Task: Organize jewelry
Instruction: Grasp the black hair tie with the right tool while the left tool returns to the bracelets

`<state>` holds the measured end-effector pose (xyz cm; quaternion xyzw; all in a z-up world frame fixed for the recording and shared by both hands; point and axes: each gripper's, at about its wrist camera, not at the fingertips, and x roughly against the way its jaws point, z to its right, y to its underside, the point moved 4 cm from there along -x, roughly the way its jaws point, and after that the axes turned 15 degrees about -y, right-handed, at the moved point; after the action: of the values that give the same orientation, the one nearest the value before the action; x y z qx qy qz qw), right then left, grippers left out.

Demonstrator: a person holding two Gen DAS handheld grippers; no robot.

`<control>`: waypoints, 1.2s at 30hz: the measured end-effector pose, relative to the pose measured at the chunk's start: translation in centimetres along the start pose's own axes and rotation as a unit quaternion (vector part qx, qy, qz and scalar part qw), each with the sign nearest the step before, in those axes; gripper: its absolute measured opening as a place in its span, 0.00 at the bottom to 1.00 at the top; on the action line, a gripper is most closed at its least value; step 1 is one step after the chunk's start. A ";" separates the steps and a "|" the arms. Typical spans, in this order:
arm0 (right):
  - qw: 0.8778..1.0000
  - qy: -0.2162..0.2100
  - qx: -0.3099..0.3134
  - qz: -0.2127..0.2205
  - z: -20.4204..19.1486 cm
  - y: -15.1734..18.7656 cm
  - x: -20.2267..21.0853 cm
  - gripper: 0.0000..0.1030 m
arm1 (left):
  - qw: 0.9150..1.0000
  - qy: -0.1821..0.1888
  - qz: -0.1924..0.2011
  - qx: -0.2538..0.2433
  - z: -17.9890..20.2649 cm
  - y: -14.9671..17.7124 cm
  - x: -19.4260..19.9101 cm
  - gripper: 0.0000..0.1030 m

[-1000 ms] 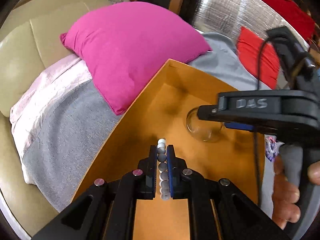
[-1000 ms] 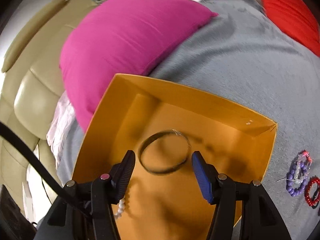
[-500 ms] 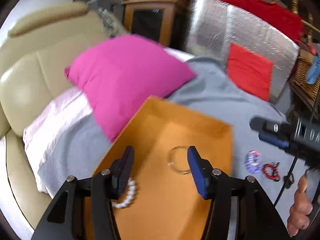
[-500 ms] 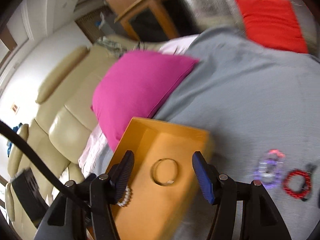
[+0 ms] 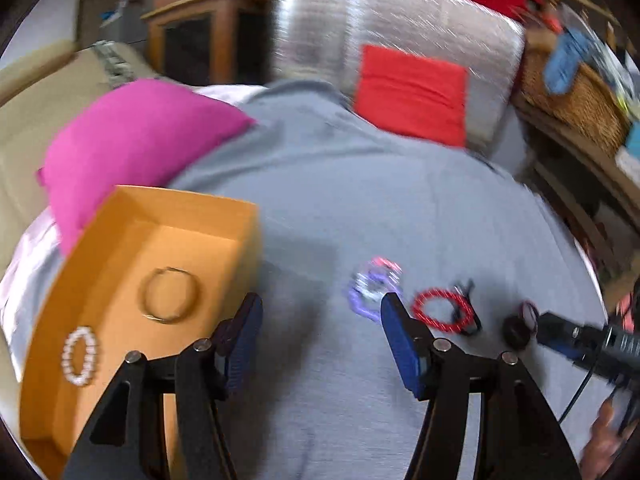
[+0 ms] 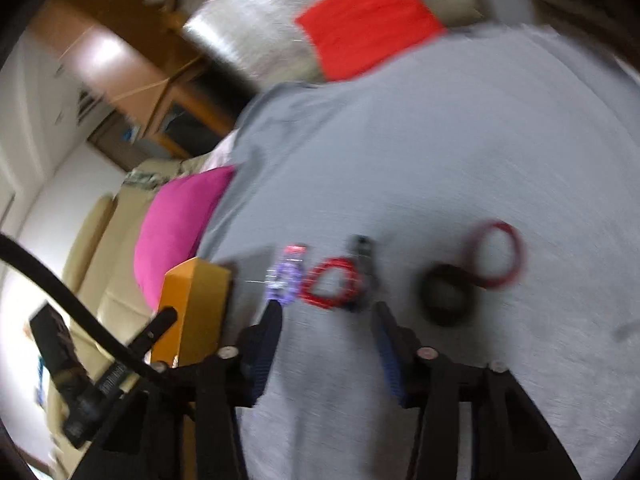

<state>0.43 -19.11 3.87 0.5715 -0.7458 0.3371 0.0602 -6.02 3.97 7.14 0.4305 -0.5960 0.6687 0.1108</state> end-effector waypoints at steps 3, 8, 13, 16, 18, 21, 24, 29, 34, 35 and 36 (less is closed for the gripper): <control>0.999 -0.005 -0.048 -0.009 3.1 -0.5 1.2 0.40 | 0.999 0.039 -0.018 -0.021 2.5 0.9 -1.1 0.60; 0.995 -0.003 -0.103 -0.010 6.6 -1.1 1.5 0.38 | 0.993 0.092 -0.044 -0.060 6.6 2.1 -2.8 0.60; 0.993 0.033 -0.109 -0.019 7.6 -1.6 -0.3 0.38 | 0.987 0.124 -0.067 -0.082 8.9 2.9 -4.1 0.60; 0.994 0.046 -0.102 -0.014 8.1 -2.0 -0.7 0.38 | 0.984 0.141 -0.066 -0.083 9.8 2.8 -4.1 0.60; 0.994 0.059 -0.087 -0.009 7.8 -2.2 -1.2 0.32 | 0.982 0.155 -0.064 -0.083 10.6 2.8 -4.2 0.60; 0.994 0.083 -0.070 -0.009 7.6 -2.0 -1.7 0.15 | 0.981 0.161 -0.059 -0.088 11.4 2.7 -4.2 0.60; 0.994 0.093 -0.061 -0.007 7.7 -1.8 -1.5 0.11 | 0.980 0.170 -0.057 -0.086 11.8 2.5 -4.5 0.59; 0.994 0.088 -0.066 -0.011 7.7 -1.3 -0.8 0.11 | 0.973 0.199 -0.061 -0.098 12.9 2.4 -5.0 0.22; 0.994 0.081 -0.075 -0.018 7.9 -0.8 0.2 0.11 | 0.966 0.217 -0.083 -0.117 13.3 3.4 -4.7 0.07; 0.994 0.080 -0.075 -0.016 7.9 -0.8 0.5 0.11 | 0.965 0.216 -0.088 -0.119 13.2 3.6 -4.8 0.07; 0.994 0.081 -0.075 -0.015 8.0 -0.8 0.6 0.11 | 0.964 0.213 -0.103 -0.122 12.9 4.1 -4.8 0.07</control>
<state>3.31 -24.26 -1.57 0.5475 -0.7529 0.3244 0.1678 -0.08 -6.93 -0.16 0.3201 -0.5883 0.6520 0.3553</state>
